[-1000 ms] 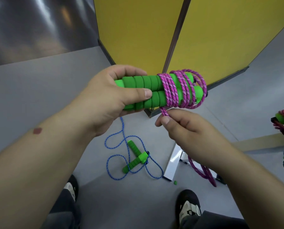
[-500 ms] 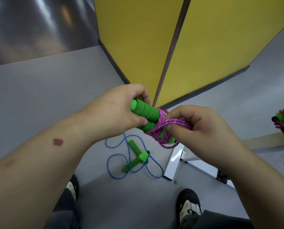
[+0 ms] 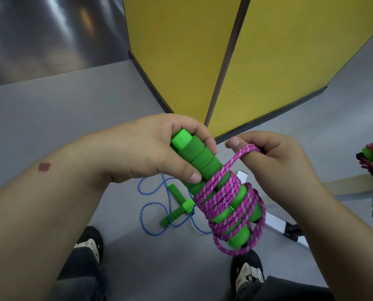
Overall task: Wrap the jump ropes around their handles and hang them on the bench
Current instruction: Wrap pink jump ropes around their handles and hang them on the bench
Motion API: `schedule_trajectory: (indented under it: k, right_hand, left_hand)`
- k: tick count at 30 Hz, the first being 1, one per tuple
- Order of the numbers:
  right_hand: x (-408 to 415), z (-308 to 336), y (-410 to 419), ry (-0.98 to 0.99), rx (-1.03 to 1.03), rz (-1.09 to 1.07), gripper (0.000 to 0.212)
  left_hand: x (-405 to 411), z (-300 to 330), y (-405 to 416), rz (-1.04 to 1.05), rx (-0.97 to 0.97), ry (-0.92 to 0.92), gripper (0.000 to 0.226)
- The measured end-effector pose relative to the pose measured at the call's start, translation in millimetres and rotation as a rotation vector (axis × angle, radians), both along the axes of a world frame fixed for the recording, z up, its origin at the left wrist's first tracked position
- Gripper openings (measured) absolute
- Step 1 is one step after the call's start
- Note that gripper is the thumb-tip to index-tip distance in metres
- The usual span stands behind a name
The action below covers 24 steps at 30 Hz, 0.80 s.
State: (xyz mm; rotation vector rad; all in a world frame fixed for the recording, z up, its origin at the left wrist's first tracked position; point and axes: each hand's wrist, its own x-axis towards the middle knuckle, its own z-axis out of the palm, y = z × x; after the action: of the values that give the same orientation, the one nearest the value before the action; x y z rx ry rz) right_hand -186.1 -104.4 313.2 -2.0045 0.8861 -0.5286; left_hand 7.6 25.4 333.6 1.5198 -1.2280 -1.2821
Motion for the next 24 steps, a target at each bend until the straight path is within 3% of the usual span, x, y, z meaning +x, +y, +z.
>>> schedule_trajectory:
  k: [2, 5, 7, 8, 10, 11, 13, 14, 18, 21, 24]
  right_hand:
    - [-3, 1, 2, 0.051, 0.028, 0.014, 0.023]
    - [-2, 11, 5, 0.028, 0.251, 0.084, 0.022]
    - [-4, 7, 10, 0.195, 0.370, 0.268, 0.015]
    - [-10, -1, 16, 0.370, 0.490, 0.242, 0.024]
    - [-6, -18, 12, 0.719, 0.415, 0.292, 0.037]
    - [-12, -19, 14, 0.610, 0.437, 0.297, 0.035]
    - [-10, -16, 12, 0.331, 0.180, 0.333, 0.025]
    - [1, -10, 12, 0.293, 0.167, 0.200, 0.024]
    - [3, -15, 14, 0.247, 0.166, 0.286, 0.021]
    - [3, -13, 17, 0.253, 0.159, 0.328, 0.022]
    - [3, -8, 20, 0.220, 0.107, 0.333, 0.027]
  left_hand:
    - [0, 0, 1, -0.017, -0.042, 0.165, 0.042]
    - [0, 0, 2, -0.053, -0.088, 0.391, 0.043]
    - [0, 0, 3, -0.047, -0.115, 0.499, 0.045]
    - [-1, 1, 2, -0.019, -0.132, 0.549, 0.043]
    - [-2, 1, 0, 0.076, -0.166, 0.635, 0.045]
    - [-4, 2, -2, 0.133, -0.176, 0.669, 0.043]
    - [-9, 3, -4, 0.261, -0.178, 0.717, 0.034]
    - [-11, 3, -5, 0.324, -0.175, 0.731, 0.033]
    - [-18, 1, -11, 0.553, -0.191, 0.685, 0.038]
    - [-19, -3, -15, 0.696, -0.216, 0.550, 0.039]
    - [-15, -13, -17, 0.800, -0.205, 0.251, 0.042]
